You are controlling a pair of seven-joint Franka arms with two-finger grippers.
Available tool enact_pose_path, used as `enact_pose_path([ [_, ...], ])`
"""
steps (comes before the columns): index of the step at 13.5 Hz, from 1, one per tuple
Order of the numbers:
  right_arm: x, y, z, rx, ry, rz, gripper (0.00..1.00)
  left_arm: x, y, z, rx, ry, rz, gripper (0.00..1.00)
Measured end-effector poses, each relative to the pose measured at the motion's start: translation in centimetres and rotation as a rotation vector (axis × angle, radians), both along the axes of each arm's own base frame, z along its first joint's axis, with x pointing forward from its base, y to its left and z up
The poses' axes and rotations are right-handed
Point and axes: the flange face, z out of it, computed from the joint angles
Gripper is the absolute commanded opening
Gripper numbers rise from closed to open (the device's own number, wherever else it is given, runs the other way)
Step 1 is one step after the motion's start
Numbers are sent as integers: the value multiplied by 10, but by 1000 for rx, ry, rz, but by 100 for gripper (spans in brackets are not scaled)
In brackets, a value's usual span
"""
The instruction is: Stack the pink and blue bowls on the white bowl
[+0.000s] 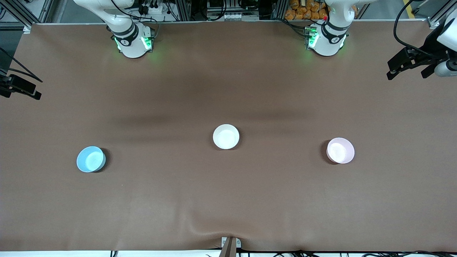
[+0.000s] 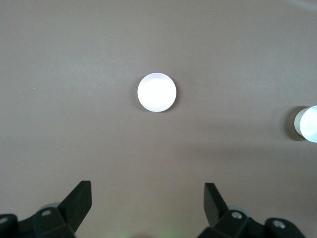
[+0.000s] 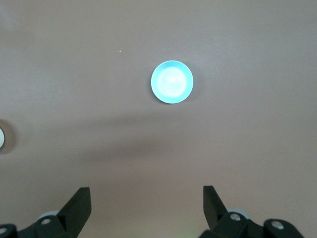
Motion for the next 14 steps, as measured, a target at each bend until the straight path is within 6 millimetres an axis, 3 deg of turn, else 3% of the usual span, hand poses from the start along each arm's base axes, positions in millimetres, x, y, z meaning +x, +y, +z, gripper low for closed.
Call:
enact_pose_path([
  [9, 0, 0, 0, 0, 0, 0, 100, 0, 2, -1, 12, 2, 2, 100],
  [14, 0, 0, 0, 0, 0, 0, 100, 8, 3, -18, 13, 41, -2, 100],
])
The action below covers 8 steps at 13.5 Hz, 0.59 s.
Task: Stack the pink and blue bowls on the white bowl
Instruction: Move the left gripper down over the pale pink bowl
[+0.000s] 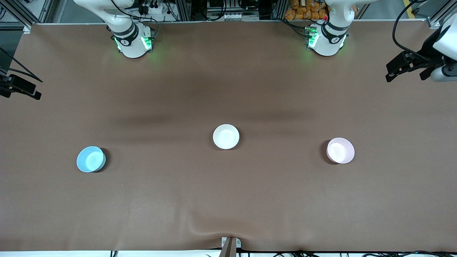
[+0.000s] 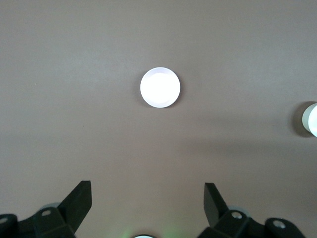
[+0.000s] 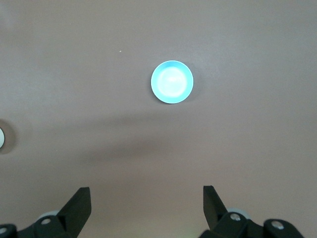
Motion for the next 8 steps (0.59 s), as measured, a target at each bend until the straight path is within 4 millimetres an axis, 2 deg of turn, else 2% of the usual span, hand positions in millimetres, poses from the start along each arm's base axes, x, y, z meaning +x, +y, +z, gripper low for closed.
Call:
enact_pose_path([
  [4, 0, 0, 0, 0, 0, 0, 100, 17, 4, -26, -4, 34, 3, 100],
  [8, 0, 0, 0, 0, 0, 0, 100, 33, 7, -63, -11, 13, 7, 100],
])
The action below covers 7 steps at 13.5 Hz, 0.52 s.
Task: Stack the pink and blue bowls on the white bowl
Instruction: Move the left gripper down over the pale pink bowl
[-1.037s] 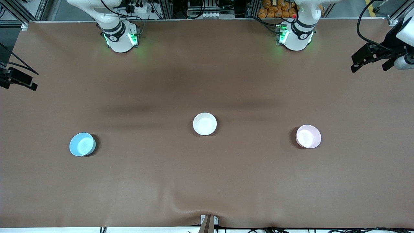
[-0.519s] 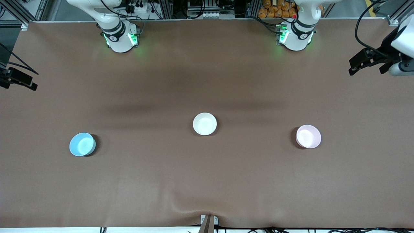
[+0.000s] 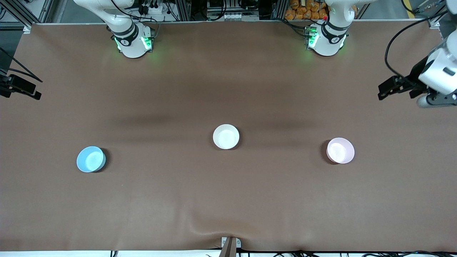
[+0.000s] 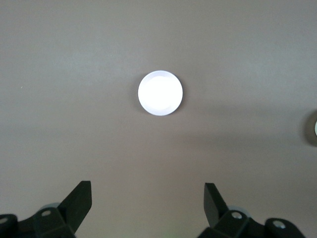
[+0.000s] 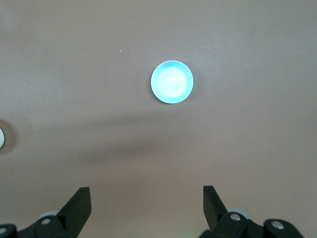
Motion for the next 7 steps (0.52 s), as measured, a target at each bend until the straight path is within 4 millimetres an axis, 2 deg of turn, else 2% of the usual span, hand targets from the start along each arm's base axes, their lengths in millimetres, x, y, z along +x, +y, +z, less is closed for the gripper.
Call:
enact_pose_path([
  [3, 0, 0, 0, 0, 0, 0, 100, 8, 0, -34, -4, -40, 1, 100],
  [7, 0, 0, 0, 0, 1, 0, 100, 15, 8, -91, -11, -119, 13, 100],
])
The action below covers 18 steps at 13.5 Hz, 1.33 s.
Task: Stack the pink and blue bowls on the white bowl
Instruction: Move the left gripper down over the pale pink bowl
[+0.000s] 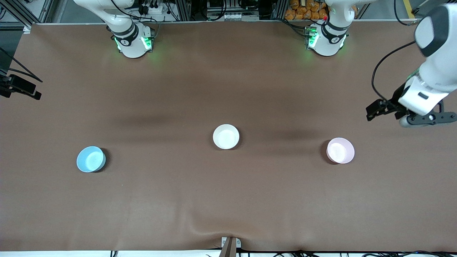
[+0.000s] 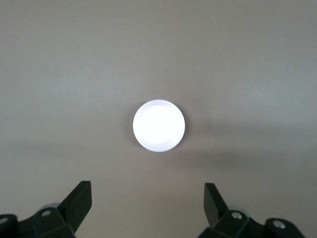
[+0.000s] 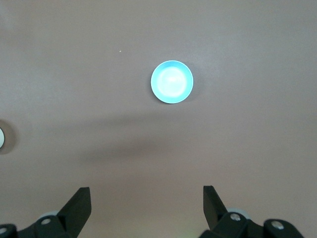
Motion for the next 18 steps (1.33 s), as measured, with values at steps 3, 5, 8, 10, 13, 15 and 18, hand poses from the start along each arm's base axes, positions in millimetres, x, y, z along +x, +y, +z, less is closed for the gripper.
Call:
enact_pose_path([
  [3, 0, 0, 0, 0, 0, 0, 100, 5, 6, -40, -8, -42, 8, 100],
  [5, 0, 0, 0, 0, 0, 0, 100, 11, 11, -60, -16, -53, 17, 100],
  [8, 0, 0, 0, 0, 0, 0, 100, 22, 21, -87, -27, -59, 33, 100],
  [10, 0, 0, 0, 0, 1, -1, 100, 28, 22, -109, -36, -51, 35, 100],
  [13, 0, -1, 0, 0, 1, -2, 100, 34, 22, -149, -49, -15, 36, 100],
  [15, 0, -1, 0, 0, 1, -2, 100, 35, 23, -172, -55, 16, 36, 97],
  [18, 0, -1, 0, 0, 1, -2, 100, 37, 37, -196, -63, 34, 48, 93],
])
